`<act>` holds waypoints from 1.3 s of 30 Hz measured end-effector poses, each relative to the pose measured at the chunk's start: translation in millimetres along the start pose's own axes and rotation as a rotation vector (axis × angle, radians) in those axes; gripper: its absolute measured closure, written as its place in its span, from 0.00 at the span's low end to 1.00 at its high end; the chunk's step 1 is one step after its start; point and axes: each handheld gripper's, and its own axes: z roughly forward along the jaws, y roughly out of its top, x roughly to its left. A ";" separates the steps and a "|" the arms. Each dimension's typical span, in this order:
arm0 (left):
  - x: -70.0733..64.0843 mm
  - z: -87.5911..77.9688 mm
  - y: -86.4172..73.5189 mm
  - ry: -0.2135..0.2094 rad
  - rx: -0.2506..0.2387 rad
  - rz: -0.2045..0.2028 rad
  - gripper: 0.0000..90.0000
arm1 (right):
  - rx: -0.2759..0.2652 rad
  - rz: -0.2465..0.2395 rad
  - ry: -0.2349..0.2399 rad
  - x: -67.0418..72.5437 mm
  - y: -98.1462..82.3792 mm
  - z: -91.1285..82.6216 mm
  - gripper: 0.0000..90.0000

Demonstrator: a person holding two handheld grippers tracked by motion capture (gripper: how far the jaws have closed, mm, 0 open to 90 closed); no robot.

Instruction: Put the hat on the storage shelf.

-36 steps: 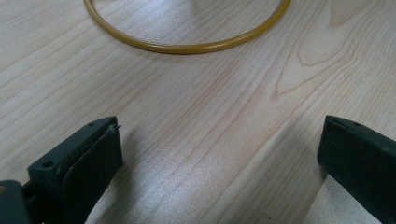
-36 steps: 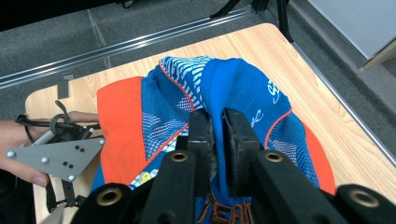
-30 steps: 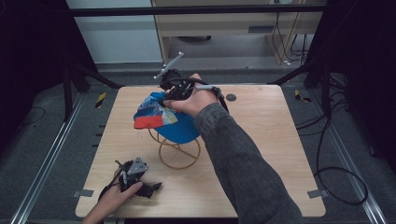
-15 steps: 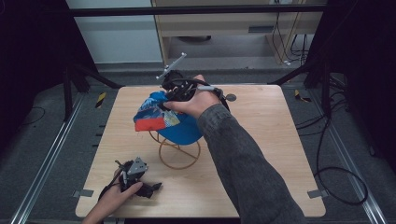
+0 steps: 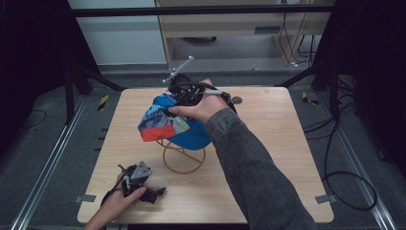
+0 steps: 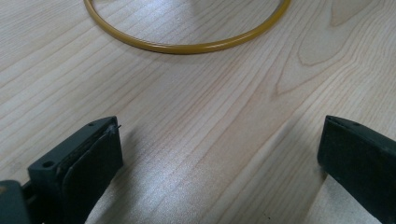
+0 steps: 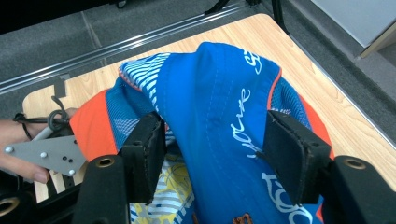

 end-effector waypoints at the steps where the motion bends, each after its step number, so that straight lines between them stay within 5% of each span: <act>1: 0.0 0.0 0.0 0.000 0.000 0.000 0.00 | 0.000 0.001 0.001 0.2 -0.6 -0.6 0.43; 18: -0.1 0.0 -0.1 0.000 0.000 -0.002 0.00 | 0.011 0.009 0.001 3.0 -5.8 -3.1 0.28; 39: 0.0 -0.2 -0.2 -0.001 0.000 0.000 0.00 | -0.004 0.008 -0.005 5.3 -7.5 -9.2 0.23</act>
